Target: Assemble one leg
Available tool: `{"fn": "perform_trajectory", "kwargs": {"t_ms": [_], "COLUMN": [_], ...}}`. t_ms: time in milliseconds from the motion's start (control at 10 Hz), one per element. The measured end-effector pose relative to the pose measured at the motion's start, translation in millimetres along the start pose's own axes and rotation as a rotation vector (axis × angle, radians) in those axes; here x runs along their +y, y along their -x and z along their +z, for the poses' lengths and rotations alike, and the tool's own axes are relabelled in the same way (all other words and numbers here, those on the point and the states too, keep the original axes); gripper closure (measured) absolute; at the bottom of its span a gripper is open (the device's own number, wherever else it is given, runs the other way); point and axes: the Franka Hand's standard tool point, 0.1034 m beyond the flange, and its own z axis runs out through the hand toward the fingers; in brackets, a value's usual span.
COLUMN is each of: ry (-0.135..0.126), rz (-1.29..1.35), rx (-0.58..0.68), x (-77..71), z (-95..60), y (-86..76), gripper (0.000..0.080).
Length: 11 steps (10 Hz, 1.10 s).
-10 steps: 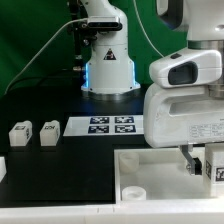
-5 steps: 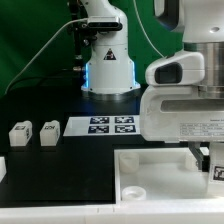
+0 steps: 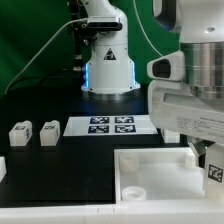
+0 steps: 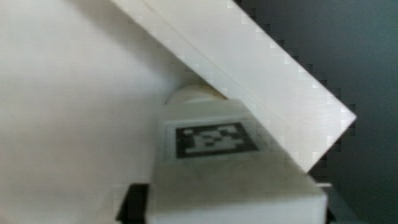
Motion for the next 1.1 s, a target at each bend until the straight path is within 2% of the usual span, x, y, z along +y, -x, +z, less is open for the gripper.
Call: {"fn": "perform_trajectory", "kwargs": {"t_ms": [300, 500, 800, 900, 1000, 1100], "ry": [-0.026, -0.026, -0.022, -0.022, -0.021, -0.021], "rz": [0.405, 0.677, 0.741, 0.740, 0.740, 0.738], "rx": [-0.061, -0.099, -0.102, -0.102, -0.102, -0.102], "x": [2.2, 3.5, 4.0, 4.0, 3.9, 3.9], "z": [1.0, 4.0, 4.7, 4.8, 4.9, 5.0], "y": [1.9, 5.2, 6.3, 6.5, 6.7, 6.9], "gripper": [0.0499, 0.0503, 0.0503, 0.0320, 0.0209, 0.0209]}}
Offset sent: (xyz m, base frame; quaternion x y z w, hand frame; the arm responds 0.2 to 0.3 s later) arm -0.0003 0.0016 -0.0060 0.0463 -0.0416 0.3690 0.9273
